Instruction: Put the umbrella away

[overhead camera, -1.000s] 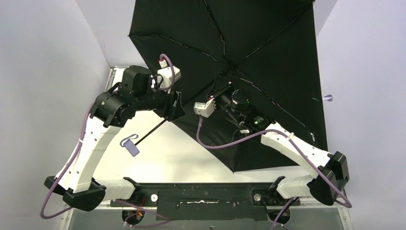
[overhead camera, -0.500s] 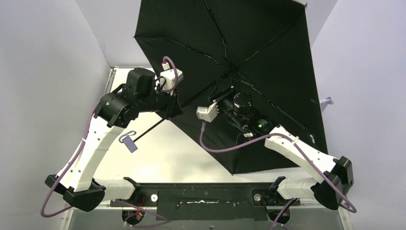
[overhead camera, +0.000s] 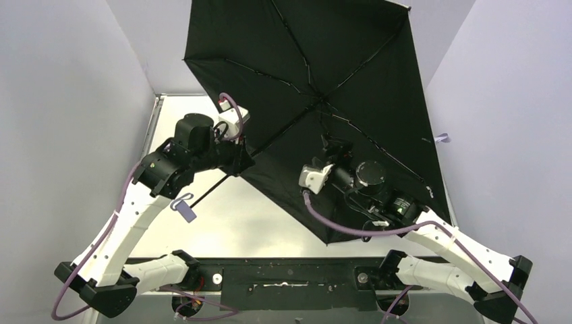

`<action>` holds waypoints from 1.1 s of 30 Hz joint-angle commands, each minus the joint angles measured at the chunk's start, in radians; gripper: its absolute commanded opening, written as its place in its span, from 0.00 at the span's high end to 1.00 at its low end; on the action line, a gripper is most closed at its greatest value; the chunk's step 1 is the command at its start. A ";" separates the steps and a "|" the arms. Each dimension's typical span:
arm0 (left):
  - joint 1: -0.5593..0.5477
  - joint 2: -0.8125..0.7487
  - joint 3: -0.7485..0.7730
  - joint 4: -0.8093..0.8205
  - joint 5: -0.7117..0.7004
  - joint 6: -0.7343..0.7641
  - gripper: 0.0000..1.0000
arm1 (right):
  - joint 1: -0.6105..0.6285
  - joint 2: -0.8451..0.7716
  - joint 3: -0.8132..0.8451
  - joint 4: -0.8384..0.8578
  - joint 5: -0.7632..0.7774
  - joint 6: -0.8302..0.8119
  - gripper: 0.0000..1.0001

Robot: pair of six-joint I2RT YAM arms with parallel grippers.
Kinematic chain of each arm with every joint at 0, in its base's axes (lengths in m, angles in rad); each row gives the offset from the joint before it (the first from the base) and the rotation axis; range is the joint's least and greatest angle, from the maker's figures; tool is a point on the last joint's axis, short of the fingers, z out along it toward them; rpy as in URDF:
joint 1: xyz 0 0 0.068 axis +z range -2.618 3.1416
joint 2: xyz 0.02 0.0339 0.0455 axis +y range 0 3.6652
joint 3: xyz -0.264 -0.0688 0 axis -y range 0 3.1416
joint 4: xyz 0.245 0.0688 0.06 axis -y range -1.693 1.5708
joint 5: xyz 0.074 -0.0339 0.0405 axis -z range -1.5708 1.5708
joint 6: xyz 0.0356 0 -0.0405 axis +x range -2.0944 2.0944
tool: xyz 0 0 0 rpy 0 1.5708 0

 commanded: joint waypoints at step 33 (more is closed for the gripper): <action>-0.074 -0.315 -0.557 0.431 -0.066 -0.304 1.00 | -0.015 0.255 0.054 0.391 0.193 2.138 0.16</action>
